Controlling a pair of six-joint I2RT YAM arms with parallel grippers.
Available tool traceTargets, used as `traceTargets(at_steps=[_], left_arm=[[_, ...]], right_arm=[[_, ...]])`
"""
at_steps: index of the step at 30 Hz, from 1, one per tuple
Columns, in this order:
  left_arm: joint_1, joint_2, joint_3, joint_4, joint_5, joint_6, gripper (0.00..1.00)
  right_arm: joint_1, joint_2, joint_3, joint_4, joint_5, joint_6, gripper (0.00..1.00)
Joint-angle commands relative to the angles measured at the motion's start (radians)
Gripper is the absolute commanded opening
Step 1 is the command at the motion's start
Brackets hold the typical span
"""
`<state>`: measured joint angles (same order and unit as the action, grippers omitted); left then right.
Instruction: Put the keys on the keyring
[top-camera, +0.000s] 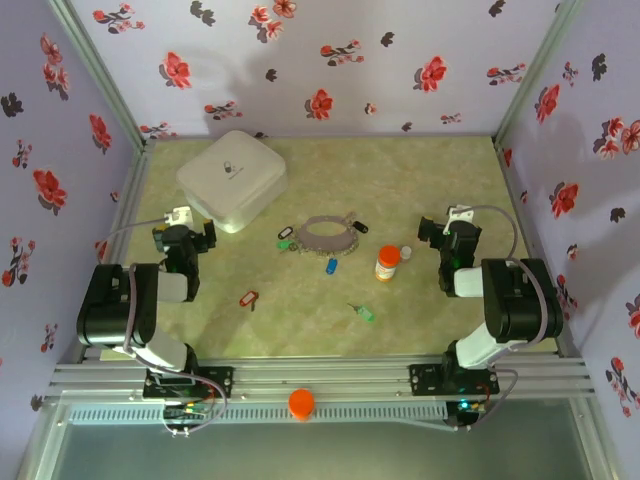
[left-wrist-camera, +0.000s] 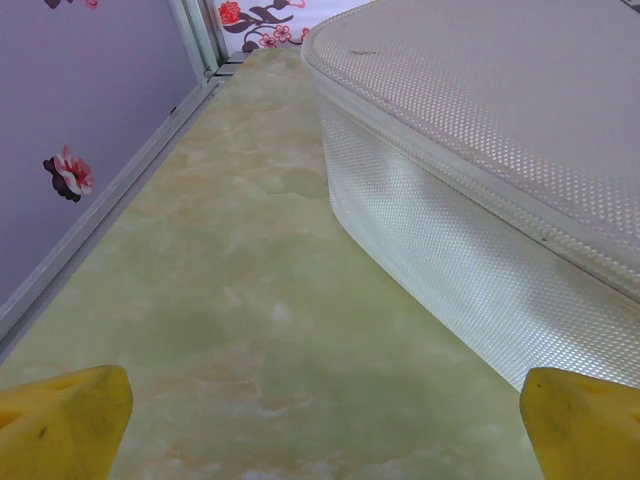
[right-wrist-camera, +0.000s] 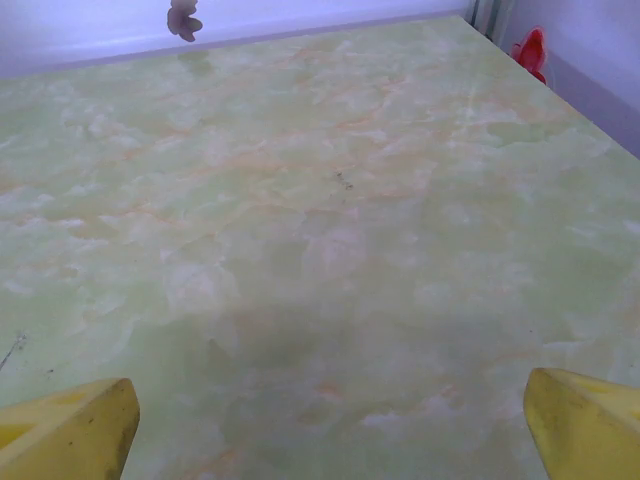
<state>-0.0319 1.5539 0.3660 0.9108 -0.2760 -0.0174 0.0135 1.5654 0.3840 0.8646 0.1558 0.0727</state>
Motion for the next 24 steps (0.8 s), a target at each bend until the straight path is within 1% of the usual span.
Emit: traceTargets(at_steps=[1,24], left_arm=[[0.003,-0.008,0.014,0.011,0.006,-0.008,1.00],[0.003,-0.007,0.017,0.006,0.010,-0.008,1.00]], right_arm=[[-0.004,-0.003,0.010,0.014,-0.007,0.014,0.99],[-0.007,-0.002,0.015,0.009,-0.012,0.018,0.99]])
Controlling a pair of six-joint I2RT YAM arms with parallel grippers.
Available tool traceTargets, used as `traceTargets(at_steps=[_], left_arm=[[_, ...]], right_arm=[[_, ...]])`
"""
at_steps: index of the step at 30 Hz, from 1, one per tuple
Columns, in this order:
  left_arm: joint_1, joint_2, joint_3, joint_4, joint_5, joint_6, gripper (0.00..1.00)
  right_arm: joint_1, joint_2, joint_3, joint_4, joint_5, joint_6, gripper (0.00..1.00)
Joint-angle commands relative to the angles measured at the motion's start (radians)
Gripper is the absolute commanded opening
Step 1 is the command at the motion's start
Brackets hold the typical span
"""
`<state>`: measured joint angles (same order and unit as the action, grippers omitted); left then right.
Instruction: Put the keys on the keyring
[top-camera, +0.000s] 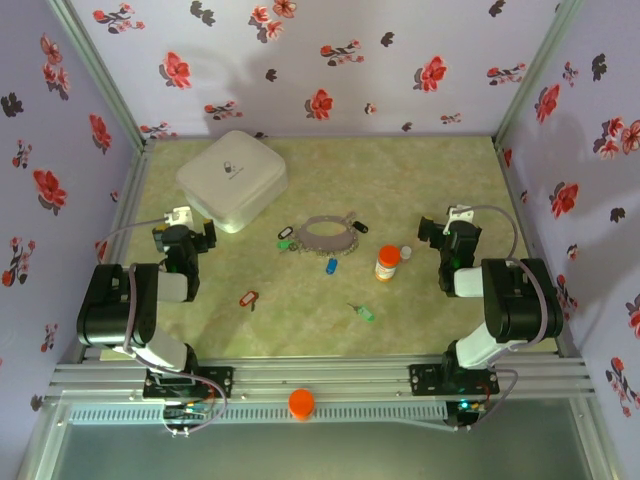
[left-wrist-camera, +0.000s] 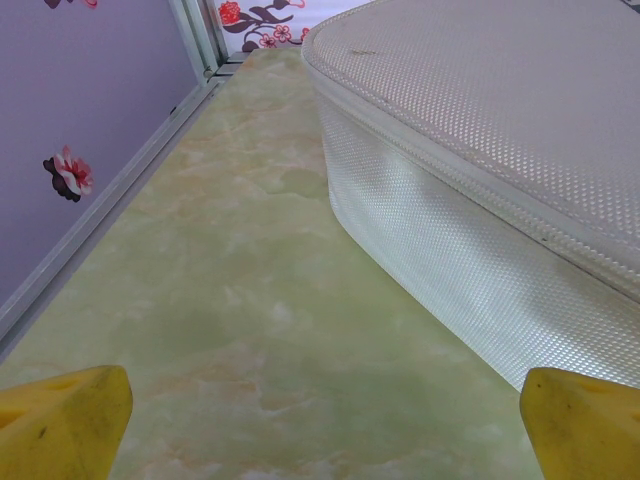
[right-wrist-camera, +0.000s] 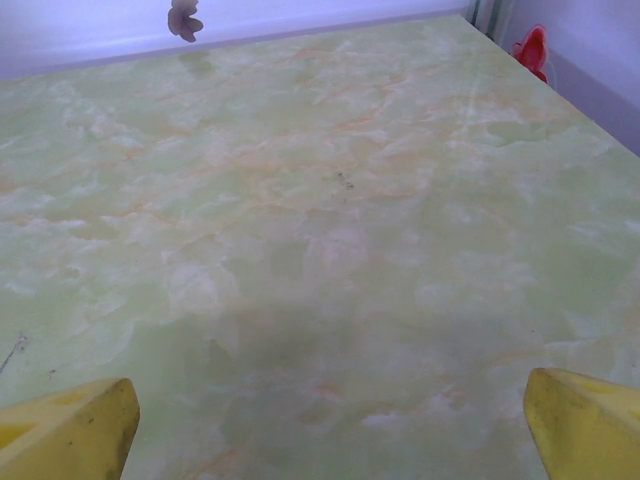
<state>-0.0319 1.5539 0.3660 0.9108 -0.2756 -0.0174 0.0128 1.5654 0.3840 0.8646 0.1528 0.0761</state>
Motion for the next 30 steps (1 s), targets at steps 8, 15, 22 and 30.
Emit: traceTargets(at_steps=[8,15,22,30], left_arm=[[-0.001,-0.115,0.022,-0.089,-0.021,-0.033,1.00],[-0.007,-0.391,0.268,-0.533,-0.010,-0.135,1.00],[-0.073,-0.488,0.389,-0.858,0.087,-0.226,1.00],[-0.291,-0.538,0.426,-1.133,0.075,-0.342,1.00]], right_arm=[[-0.005,-0.083,-0.013,0.006,0.026,0.020,0.99],[0.004,-0.406,0.092,-0.341,0.026,0.108,0.97],[0.031,-0.547,0.262,-0.817,-0.077,0.337,0.90],[0.256,-0.489,0.519,-1.272,-0.217,0.384,0.83]])
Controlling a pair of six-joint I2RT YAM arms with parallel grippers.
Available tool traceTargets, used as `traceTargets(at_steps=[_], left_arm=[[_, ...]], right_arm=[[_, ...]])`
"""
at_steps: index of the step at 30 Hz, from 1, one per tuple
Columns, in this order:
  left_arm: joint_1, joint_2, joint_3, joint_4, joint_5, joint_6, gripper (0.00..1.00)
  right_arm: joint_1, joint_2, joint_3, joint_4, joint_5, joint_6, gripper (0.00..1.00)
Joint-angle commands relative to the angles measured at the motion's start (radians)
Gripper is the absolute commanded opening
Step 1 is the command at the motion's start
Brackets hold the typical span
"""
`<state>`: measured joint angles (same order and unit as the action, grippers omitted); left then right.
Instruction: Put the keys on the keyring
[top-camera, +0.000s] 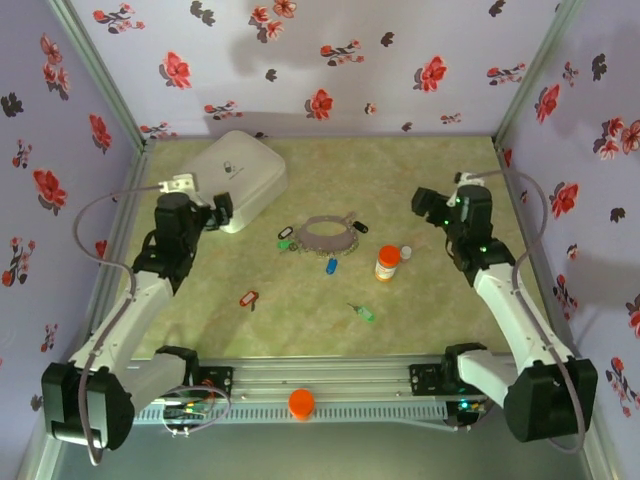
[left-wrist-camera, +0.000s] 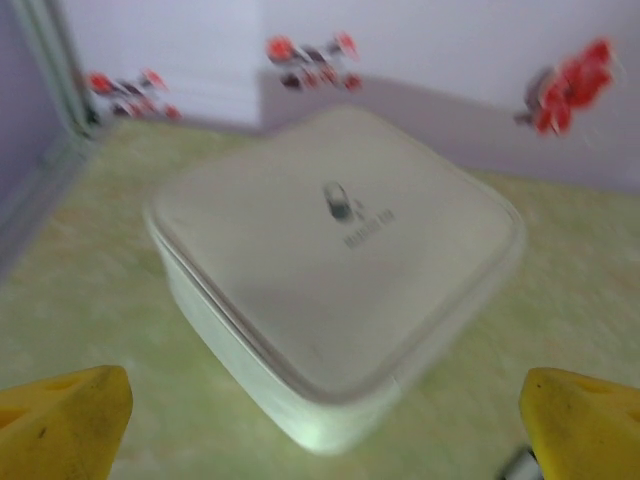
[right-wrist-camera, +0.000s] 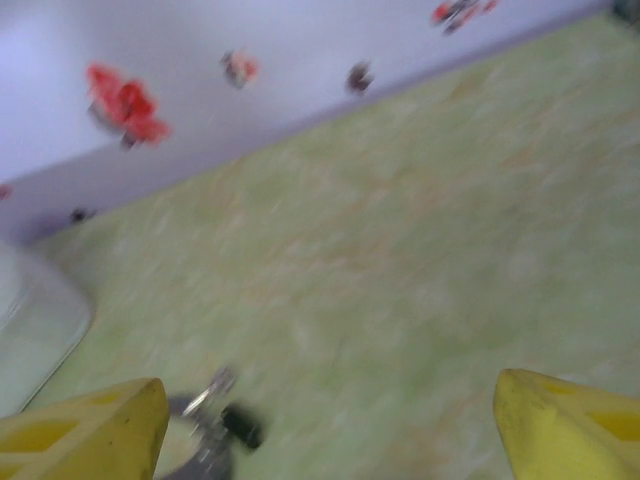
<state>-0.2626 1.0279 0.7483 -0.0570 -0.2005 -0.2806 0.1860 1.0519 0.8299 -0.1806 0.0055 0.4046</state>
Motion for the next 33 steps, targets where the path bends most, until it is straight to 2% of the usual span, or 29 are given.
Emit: traceTargets(at_steps=[1,6,8,12,14,18,22,30,33], left_arm=[[-0.088,-0.002,0.057,-0.209,0.005,-0.102,1.00],[-0.258,0.104,0.148,-0.347,0.009,-0.094,0.96],[-0.326,0.172,0.191,-0.379,0.010,-0.036,0.93],[-0.390,0.339,0.314,-0.489,0.055,0.070,0.87],[-0.406,0.425,0.392,-0.551,0.084,0.104,0.82],[-0.427,0.569,0.503,-0.607,0.143,0.161,0.73],[-0.432,0.714,0.605,-0.649,0.180,0.202,0.58],[-0.431,0.934,0.792,-0.709,0.217,0.222,0.52],[-0.431,0.998,0.855,-0.723,0.232,0.213,0.46]], right_arm=[[0.124,0.037,0.088,-0.240,-0.073,0.073,0.81],[0.330,0.128,0.168,-0.307,-0.007,0.157,0.72],[0.365,0.158,0.186,-0.303,-0.011,0.186,0.69],[0.375,0.187,0.187,-0.279,-0.014,0.218,0.65],[0.375,0.187,0.189,-0.286,0.007,0.221,0.61],[0.375,0.163,0.173,-0.291,0.059,0.235,0.61],[0.375,0.125,0.149,-0.292,0.096,0.244,0.62],[0.375,0.070,0.111,-0.275,0.114,0.257,0.65],[0.374,0.065,0.101,-0.265,0.113,0.262,0.66]])
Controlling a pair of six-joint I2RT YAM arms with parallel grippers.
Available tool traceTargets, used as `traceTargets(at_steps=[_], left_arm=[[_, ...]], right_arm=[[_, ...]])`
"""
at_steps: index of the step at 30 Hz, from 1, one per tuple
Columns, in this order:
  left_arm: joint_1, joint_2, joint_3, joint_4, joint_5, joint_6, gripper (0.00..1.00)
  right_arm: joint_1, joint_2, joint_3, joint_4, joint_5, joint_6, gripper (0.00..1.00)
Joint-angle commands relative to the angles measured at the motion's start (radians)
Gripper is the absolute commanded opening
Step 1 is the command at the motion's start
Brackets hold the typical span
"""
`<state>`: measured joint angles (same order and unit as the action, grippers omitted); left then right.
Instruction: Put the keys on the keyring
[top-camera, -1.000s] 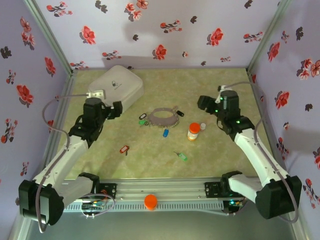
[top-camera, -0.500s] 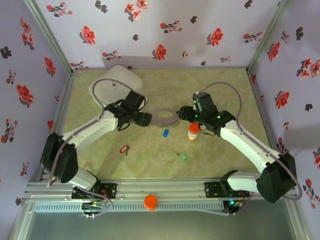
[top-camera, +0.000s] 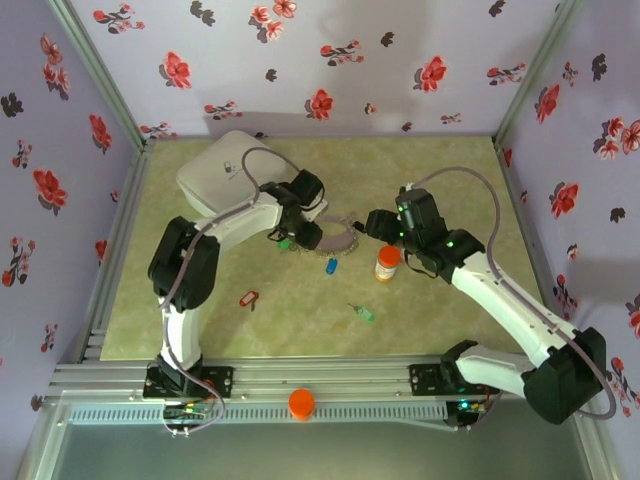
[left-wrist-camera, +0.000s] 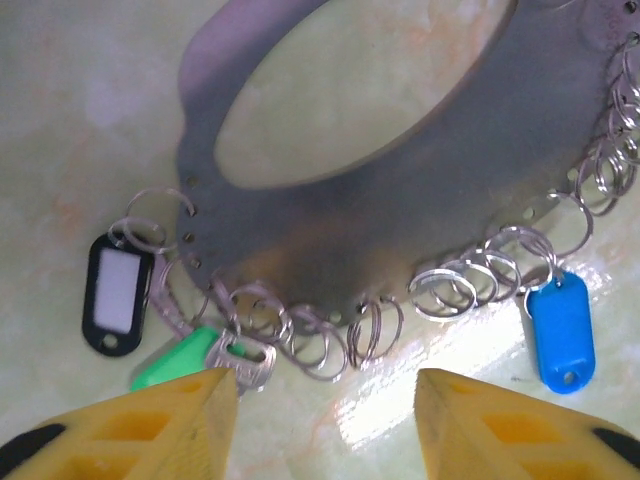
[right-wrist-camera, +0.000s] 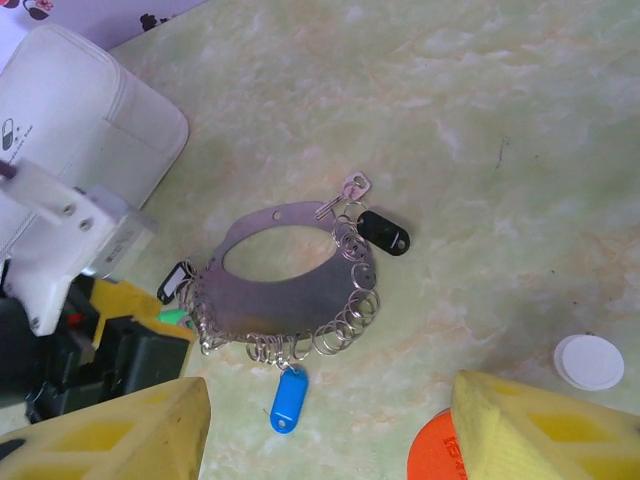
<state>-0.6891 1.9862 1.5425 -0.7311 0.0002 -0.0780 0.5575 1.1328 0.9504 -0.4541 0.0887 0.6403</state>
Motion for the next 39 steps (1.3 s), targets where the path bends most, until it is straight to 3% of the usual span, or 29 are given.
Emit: traceTargets(at_steps=[1,4,8,17,19,39], left_arm=[[-0.004,0.060,0.079,-0.057,0.029,0.009,0.45],[-0.004,0.101,0.103,-0.056,0.020,0.012,0.36],[-0.004,0.139,0.121,-0.059,0.037,0.020,0.32],[-0.007,0.165,0.119,-0.070,0.074,0.027,0.30],[-0.007,0.164,0.110,-0.068,0.075,0.026,0.25],[-0.007,0.177,0.096,-0.079,0.009,0.026,0.16]], right_arm=[[0.002,-0.016,-0.019,0.007,0.027,0.028,0.66],[0.002,-0.019,-0.020,0.007,0.026,0.027,0.66],[0.002,-0.016,-0.025,0.013,0.031,0.025,0.66],[0.001,-0.008,-0.029,0.035,0.018,0.034,0.67],[0.001,-0.010,-0.032,0.034,0.020,0.034,0.67],[-0.005,-0.019,-0.045,0.040,0.009,0.044,0.67]])
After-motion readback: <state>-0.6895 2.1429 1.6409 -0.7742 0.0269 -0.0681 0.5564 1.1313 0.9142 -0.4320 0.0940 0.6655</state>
